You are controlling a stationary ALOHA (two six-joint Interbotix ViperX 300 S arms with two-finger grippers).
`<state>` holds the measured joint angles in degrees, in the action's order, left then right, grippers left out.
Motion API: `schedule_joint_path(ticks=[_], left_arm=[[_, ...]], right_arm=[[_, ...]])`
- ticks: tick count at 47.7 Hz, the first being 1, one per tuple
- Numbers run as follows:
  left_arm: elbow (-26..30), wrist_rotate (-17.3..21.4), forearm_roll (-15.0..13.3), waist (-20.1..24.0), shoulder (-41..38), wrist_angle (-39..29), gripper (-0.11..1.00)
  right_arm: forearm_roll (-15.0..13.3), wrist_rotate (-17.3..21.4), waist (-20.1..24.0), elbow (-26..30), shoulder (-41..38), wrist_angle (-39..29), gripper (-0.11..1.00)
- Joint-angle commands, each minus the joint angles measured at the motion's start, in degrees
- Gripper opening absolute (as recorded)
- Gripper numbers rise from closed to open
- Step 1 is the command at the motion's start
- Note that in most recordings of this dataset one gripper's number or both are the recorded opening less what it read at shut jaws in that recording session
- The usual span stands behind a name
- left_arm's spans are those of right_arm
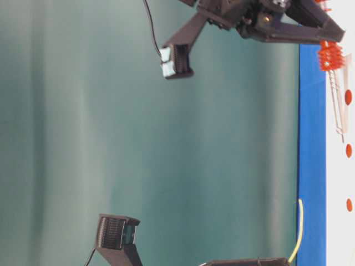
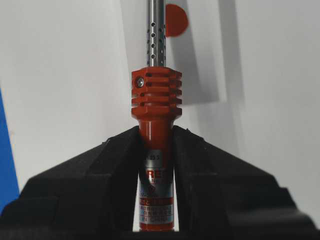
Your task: Touch the tip of the soldering iron to the tip of the solder at the mark.
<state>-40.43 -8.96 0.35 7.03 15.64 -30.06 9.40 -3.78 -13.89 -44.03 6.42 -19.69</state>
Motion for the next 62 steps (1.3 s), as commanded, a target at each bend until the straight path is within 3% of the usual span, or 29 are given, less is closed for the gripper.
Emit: schedule_joint_path(ticks=[1, 20, 41, 62], left_arm=[[0.7, 0.0, 0.1, 0.1, 0.8, 0.4, 0.02], [1.2, -0.1, 0.1, 0.1, 0.4, 0.4, 0.02], [7.7, 0.4, 0.1, -0.2, -4.7, 0.3, 0.02], [20.9, 0.7, 0.1, -0.5, -20.5, 0.6, 0.02]], right_arm=[[-0.2, 0.1, -0.4, -1.1, 4.5, 0.2, 0.06], [-0.2, 0.8, -1.6, -11.7, 19.0, -0.4, 0.06], [-0.3, 0.7, -1.6, -11.0, 16.2, -0.3, 0.06], [-0.9, 0.7, -1.8, -11.3, 16.1, 0.1, 0.06]])
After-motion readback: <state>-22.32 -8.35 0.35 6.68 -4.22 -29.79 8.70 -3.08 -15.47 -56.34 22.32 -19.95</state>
